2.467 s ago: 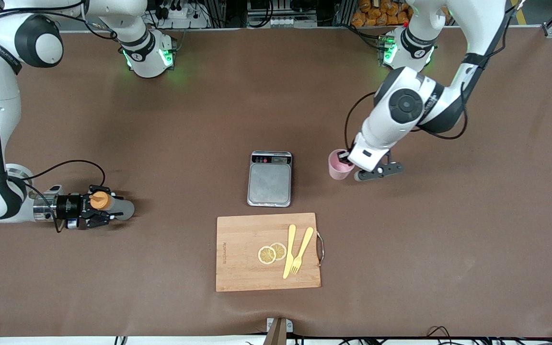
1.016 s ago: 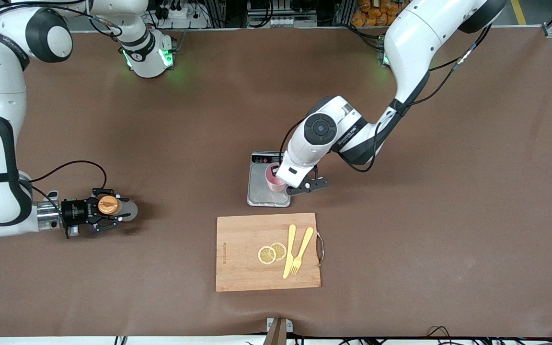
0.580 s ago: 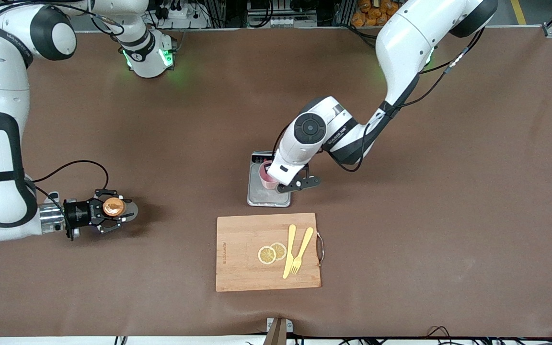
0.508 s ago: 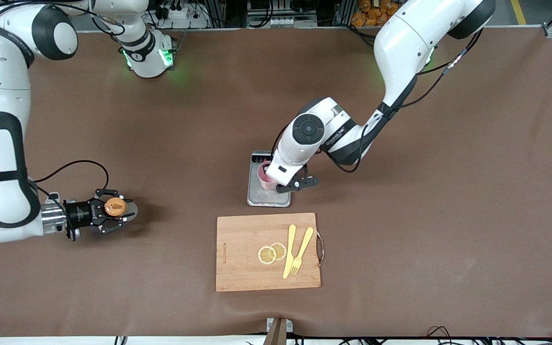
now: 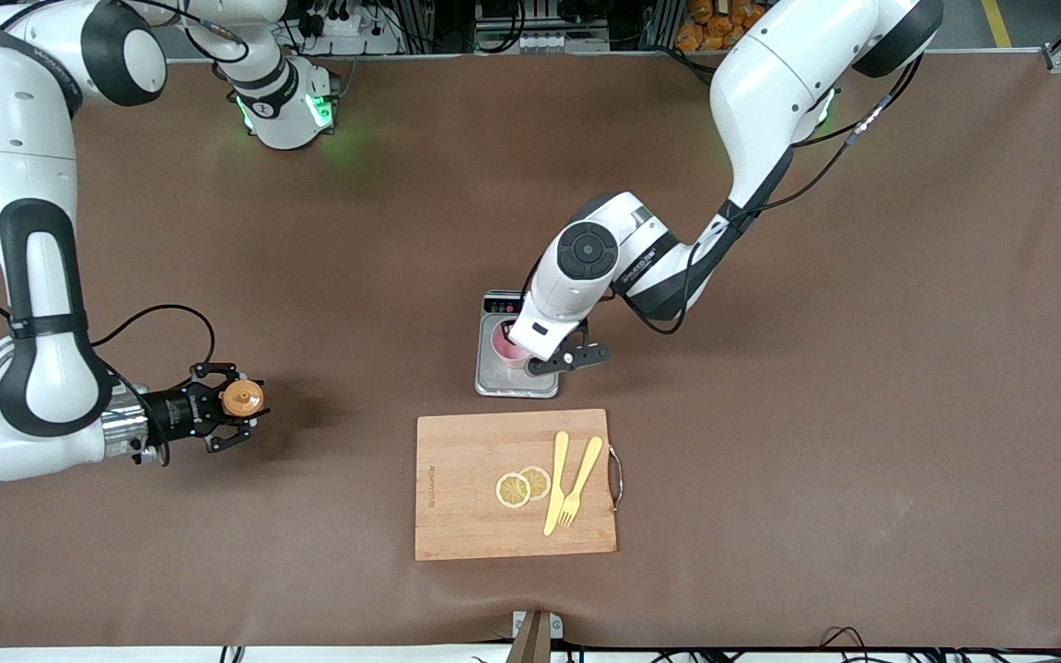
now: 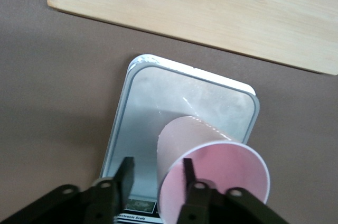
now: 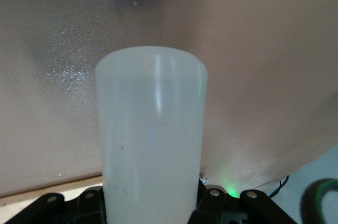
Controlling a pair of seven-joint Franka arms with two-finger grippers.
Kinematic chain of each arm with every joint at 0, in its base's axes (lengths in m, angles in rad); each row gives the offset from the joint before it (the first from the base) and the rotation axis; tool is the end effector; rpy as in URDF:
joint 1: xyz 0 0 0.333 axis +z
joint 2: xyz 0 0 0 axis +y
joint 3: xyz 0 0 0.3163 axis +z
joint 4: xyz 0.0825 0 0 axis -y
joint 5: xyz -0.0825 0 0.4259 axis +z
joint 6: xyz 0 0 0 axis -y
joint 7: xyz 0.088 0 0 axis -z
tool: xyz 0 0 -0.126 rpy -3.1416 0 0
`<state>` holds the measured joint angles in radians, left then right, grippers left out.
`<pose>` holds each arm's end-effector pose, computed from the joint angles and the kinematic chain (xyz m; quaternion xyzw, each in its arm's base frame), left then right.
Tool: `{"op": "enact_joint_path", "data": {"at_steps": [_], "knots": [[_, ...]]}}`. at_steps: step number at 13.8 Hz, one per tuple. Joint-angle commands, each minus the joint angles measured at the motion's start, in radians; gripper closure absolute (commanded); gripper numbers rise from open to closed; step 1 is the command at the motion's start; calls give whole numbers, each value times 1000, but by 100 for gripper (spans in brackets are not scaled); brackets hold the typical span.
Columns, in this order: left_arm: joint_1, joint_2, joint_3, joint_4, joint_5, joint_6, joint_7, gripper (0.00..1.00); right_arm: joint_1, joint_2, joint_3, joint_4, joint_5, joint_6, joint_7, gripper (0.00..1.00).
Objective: Add sauce to pink cup with both arms
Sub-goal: 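Release the cup on the scale while the right gripper lifts the bottle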
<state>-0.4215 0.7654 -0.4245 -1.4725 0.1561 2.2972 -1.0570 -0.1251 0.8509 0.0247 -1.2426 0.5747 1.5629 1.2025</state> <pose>0.5493 -0.5344 0.2234 0.9877 0.1185 -0.0282 0.0981 0.7282 -0.0079 0.2042 -0.6890 0.6180 0.3623 0.1104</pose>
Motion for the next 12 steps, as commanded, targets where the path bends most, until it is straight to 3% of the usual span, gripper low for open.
{"op": "enact_joint_path", "data": {"at_steps": [1,6,12], "knots": [[-7,-23,12,20,16,-5,-17,0,48,-32,-8,20,-59,-4,87,61],[33,-119,9,17,13,-64,-14,0,111,-78,-6,20,-151,-6,186,63],[148,-224,1,4,-15,-293,66,0,142,-105,0,20,-167,-14,251,68]]}}
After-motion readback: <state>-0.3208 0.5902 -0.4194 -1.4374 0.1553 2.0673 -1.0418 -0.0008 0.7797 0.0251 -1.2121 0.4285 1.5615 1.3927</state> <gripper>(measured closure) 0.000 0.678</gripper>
